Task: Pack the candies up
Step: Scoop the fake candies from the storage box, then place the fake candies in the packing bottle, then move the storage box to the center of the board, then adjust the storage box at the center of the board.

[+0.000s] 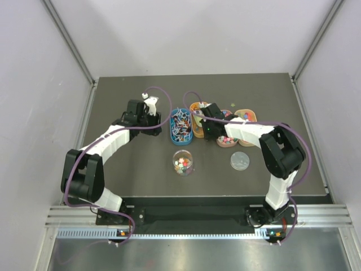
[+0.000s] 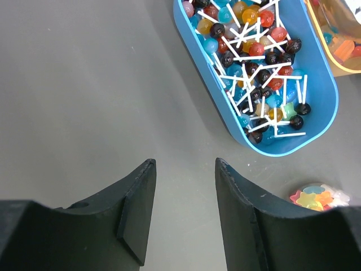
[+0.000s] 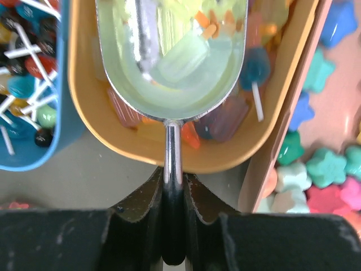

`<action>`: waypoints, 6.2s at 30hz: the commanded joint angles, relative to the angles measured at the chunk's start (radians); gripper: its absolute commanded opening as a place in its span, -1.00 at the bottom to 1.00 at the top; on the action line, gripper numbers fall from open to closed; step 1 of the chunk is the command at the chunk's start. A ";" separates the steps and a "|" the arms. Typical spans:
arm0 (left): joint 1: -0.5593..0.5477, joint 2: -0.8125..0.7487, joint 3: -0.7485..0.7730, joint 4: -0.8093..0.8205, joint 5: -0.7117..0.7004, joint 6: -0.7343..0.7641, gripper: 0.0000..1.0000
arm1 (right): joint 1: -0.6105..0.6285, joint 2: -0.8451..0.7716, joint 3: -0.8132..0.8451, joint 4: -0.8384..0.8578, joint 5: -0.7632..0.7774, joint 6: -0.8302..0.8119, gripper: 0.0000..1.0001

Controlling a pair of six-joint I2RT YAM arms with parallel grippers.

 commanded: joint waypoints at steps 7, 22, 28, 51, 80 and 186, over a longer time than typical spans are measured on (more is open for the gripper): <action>-0.004 -0.023 0.058 -0.047 -0.010 0.007 0.01 | 0.018 -0.023 0.041 0.152 0.056 -0.096 -1.00; 0.024 -0.113 0.067 -0.016 -0.137 0.069 0.01 | 0.020 -0.558 -0.088 -0.188 -0.221 -0.750 -1.00; 0.073 -0.178 0.065 -0.015 -0.149 0.073 0.02 | 0.032 -0.611 -0.015 -0.393 -0.294 -0.959 -1.00; 0.099 -0.362 -0.021 -0.026 -0.123 0.040 0.02 | 0.329 -0.442 0.085 -0.775 -0.007 -1.127 -1.00; 0.101 -0.077 -0.030 0.206 -0.021 0.078 -0.07 | 0.369 -0.169 0.453 -1.114 0.291 -1.137 -1.00; -0.255 0.916 0.970 -0.090 0.202 0.161 -1.00 | -0.310 -0.468 0.429 -0.870 -0.045 -0.846 -1.00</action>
